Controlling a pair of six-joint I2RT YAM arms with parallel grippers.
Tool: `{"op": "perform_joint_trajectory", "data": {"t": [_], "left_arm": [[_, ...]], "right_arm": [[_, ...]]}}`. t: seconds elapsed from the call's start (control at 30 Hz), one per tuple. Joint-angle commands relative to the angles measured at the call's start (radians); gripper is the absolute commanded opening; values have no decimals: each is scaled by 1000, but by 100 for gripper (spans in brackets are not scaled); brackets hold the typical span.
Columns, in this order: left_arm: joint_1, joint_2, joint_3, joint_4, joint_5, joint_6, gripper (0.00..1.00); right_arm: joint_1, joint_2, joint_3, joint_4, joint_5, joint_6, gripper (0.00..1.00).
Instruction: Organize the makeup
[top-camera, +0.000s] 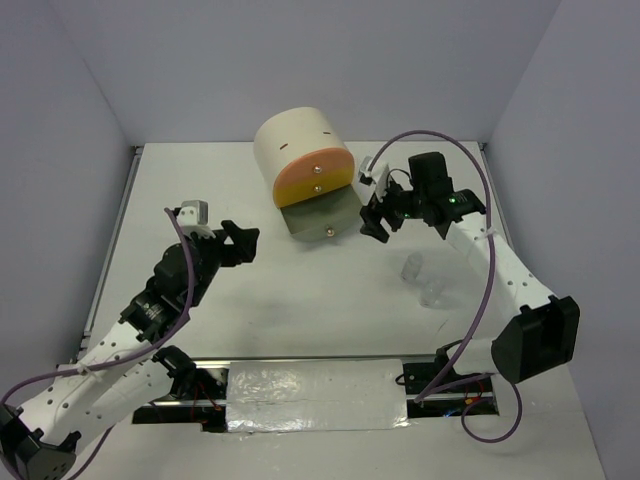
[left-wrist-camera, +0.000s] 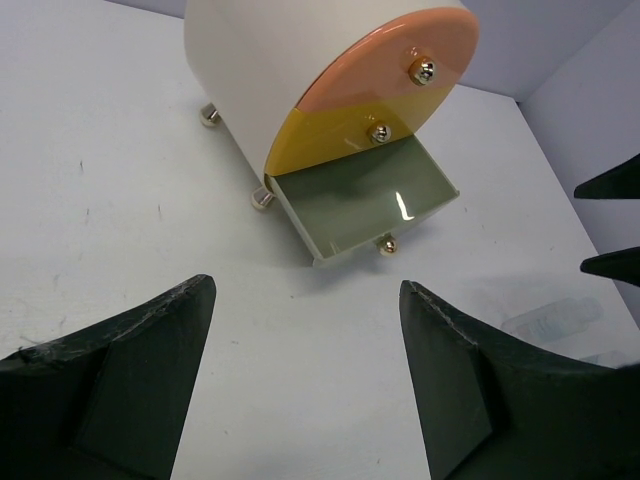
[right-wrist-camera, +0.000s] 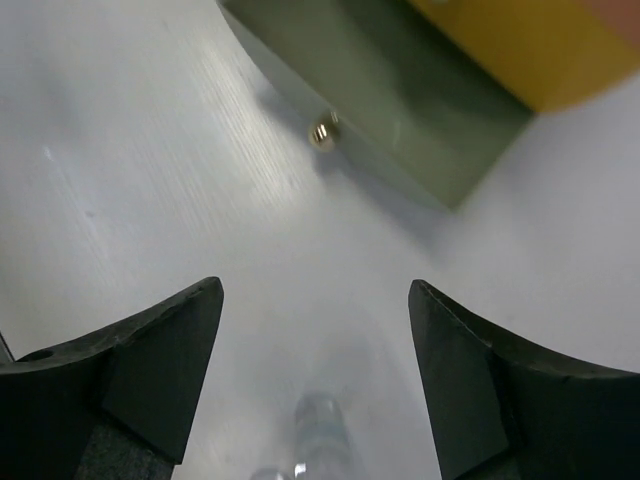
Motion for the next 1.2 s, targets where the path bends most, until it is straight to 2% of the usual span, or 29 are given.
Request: {"op": "perform_joint_trajectory", "data": {"t": [0.0, 0.27, 0.6, 1.17], "left_arm": [[7, -17, -24, 80, 20, 5, 87], [13, 19, -32, 114, 45, 30, 90], [25, 57, -17, 129, 88, 45, 90], [36, 9, -58, 118, 74, 31, 90]], "right_arm": [[-7, -59, -18, -187, 277, -88, 83], [24, 7, -34, -308, 543, -143, 90], [152, 220, 43, -435, 647, -157, 91], [240, 418, 42, -477, 911, -309, 88]]}}
